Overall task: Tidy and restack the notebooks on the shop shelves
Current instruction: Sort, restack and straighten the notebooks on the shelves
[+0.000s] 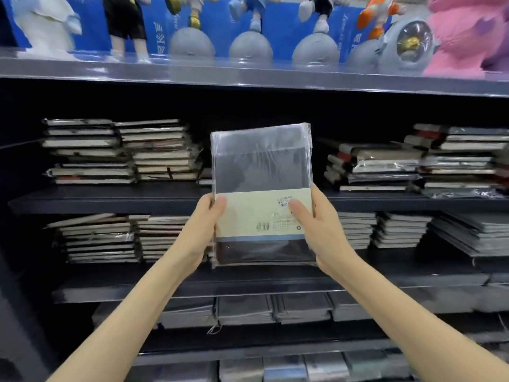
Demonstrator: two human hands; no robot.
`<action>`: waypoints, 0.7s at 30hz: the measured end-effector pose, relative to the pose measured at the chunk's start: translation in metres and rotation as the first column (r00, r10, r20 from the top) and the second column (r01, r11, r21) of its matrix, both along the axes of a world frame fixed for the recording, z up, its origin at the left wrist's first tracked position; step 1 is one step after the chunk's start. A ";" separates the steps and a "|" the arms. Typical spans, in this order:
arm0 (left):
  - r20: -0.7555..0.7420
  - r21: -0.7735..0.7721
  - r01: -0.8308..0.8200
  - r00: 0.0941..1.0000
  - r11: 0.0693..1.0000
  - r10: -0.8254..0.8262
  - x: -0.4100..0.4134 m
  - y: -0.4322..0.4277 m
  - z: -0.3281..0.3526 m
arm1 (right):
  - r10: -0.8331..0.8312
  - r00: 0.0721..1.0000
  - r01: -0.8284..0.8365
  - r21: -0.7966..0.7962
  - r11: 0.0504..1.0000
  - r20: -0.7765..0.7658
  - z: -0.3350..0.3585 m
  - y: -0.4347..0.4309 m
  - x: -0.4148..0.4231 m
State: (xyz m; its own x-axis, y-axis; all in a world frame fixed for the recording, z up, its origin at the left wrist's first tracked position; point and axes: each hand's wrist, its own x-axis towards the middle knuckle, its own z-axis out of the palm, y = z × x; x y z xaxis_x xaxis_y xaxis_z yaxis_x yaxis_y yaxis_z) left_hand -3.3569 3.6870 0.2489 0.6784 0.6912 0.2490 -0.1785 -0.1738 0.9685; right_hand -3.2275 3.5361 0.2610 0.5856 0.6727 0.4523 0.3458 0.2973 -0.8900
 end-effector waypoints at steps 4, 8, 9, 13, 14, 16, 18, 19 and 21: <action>0.103 0.025 -0.080 0.992 0.996 0.077 0.037 -0.046 0.022 | -0.044 0.994 0.047 -0.028 0.999 0.098 -0.015 -0.056 0.019; 0.225 -0.084 -0.050 0.972 0.995 0.067 0.087 -0.107 0.023 | -0.131 0.976 0.151 -0.105 0.983 0.174 -0.022 -0.125 0.052; 0.237 -0.086 -0.037 0.970 0.996 0.056 0.102 -0.125 0.019 | -0.154 0.971 0.176 -0.111 0.978 0.183 -0.023 -0.144 0.062; 0.255 -0.126 0.041 0.967 0.991 -0.007 0.170 -0.207 0.014 | -0.240 0.950 0.264 -0.104 0.959 0.200 -0.020 -0.232 0.105; 0.248 -0.137 0.055 0.969 0.989 -0.019 0.192 -0.234 0.015 | -0.259 0.945 0.285 -0.110 0.952 0.200 -0.018 -0.261 0.119; 0.238 -0.163 0.082 0.971 0.983 -0.041 0.222 -0.264 0.017 | -0.285 0.940 0.313 -0.139 0.939 0.188 -0.012 -0.296 0.141; 0.244 -0.189 0.136 0.966 0.972 -0.087 0.260 -0.308 0.019 | -0.315 0.933 0.343 -0.159 0.926 0.176 -0.006 -0.344 0.167; 0.242 -0.190 0.148 0.965 0.970 -0.100 0.278 -0.328 0.020 | -0.326 0.931 0.354 -0.179 0.918 0.165 -0.004 -0.368 0.181; 0.232 -0.204 0.151 0.967 0.967 -0.102 0.309 -0.363 0.022 | -0.324 0.932 0.355 -0.226 0.907 0.162 -0.004 -0.410 0.206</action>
